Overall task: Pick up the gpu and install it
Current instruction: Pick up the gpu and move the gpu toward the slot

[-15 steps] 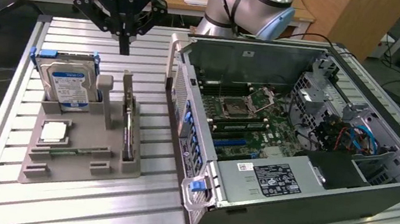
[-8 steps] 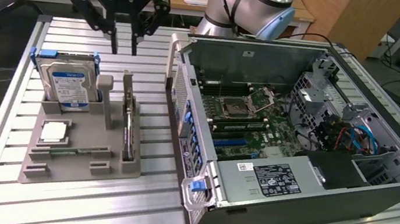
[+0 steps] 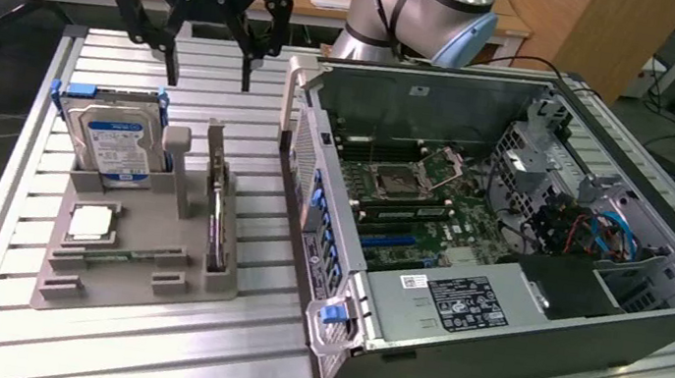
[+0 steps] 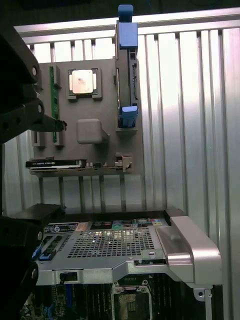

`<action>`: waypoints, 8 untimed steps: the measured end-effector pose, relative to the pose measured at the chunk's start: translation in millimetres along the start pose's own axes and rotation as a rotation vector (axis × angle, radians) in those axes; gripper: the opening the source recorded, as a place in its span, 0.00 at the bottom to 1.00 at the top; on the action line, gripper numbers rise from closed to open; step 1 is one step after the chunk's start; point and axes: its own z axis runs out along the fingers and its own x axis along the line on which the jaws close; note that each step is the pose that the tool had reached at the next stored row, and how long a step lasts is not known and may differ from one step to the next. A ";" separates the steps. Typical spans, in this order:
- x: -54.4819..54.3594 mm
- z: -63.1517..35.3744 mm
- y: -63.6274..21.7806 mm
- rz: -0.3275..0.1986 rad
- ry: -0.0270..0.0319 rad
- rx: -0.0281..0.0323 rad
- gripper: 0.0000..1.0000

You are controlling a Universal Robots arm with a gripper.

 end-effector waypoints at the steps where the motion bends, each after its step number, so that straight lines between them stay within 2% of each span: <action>1: 0.0 0.4 0.0 -0.001 0.0002 0.0001 0.70; 2: 0.2 1.1 -0.1 -0.007 0.0005 0.0000 0.70; 3: 0.2 2.2 -0.1 -0.017 0.0008 -0.0003 0.76; 8: 0.3 8.5 -1.5 -0.068 0.0033 -0.0014 0.76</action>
